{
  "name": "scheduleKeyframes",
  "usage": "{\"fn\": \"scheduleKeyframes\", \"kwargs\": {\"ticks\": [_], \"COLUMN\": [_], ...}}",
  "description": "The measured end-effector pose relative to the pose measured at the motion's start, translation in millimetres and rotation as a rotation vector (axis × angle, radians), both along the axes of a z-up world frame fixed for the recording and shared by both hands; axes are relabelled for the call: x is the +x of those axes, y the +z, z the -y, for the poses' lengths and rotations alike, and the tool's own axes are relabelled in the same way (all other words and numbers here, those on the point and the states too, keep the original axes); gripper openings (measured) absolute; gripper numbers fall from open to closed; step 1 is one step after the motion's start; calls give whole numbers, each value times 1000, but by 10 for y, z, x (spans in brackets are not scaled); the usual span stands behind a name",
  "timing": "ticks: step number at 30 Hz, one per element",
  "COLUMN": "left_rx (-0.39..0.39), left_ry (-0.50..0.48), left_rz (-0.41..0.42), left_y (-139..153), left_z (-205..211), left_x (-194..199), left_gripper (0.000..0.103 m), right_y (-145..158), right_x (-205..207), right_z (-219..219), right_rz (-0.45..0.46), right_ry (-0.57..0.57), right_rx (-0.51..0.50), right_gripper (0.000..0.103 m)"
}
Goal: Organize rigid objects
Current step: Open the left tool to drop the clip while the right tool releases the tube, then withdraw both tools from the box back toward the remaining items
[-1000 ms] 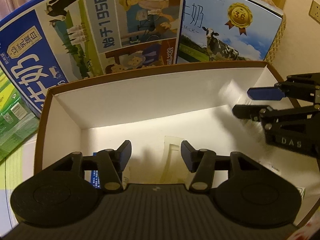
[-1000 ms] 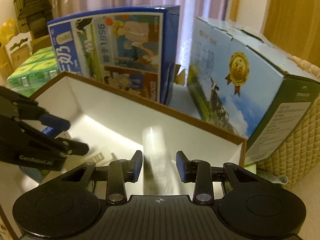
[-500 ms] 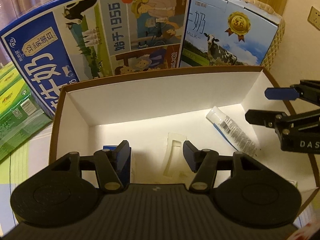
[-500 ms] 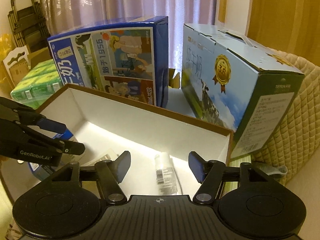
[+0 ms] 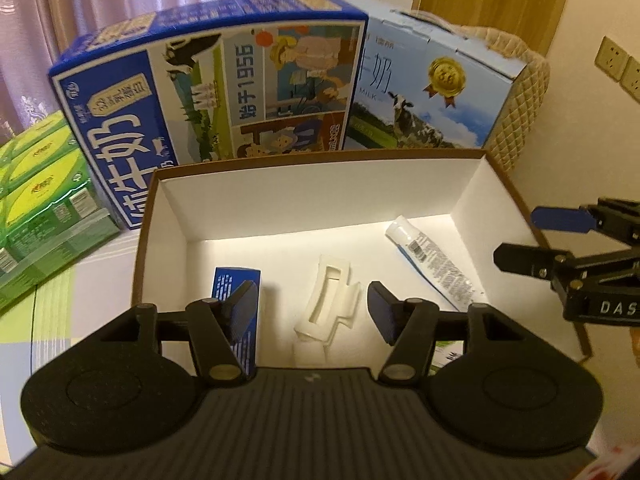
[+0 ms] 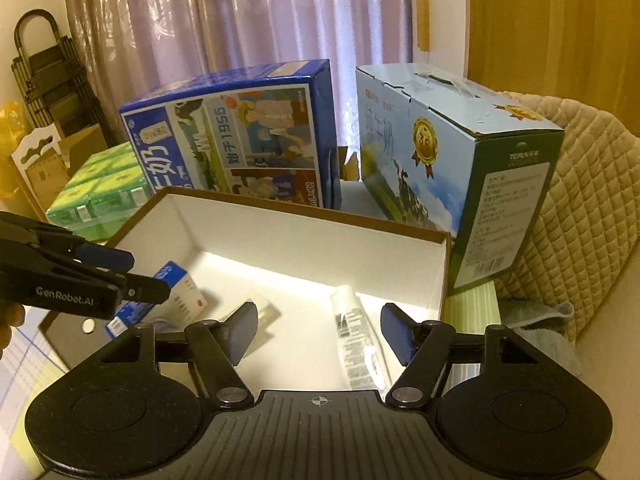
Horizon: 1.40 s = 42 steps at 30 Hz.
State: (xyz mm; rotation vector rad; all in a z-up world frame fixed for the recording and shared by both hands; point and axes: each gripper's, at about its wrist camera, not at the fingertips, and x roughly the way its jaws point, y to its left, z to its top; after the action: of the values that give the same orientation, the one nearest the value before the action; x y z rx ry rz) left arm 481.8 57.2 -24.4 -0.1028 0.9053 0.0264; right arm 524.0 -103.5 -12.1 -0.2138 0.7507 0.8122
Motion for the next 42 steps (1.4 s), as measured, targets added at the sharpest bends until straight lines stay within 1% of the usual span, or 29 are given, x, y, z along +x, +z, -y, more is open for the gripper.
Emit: {"fn": "scheduleKeyframes", "kwargs": {"ticks": [13, 23, 29, 42], "left_rx": [-39, -29, -47, -67], "left_ry": [2, 17, 33, 67], "left_rz": [67, 104, 101, 64], "left_y": [387, 564, 573, 446], "left_z": [55, 95, 84, 86], "left_x": [-716, -1297, -1651, -2258], "left_gripper": [57, 57, 57, 57], "right_y": [263, 423, 439, 336], "right_x": [-668, -1149, -1448, -1940], "right_z": [293, 491, 560, 680], "right_rz": [0, 3, -2, -36], "right_ry": [-67, -105, -101, -101], "right_rx": [73, 109, 99, 74], "right_gripper": [65, 66, 66, 66]}}
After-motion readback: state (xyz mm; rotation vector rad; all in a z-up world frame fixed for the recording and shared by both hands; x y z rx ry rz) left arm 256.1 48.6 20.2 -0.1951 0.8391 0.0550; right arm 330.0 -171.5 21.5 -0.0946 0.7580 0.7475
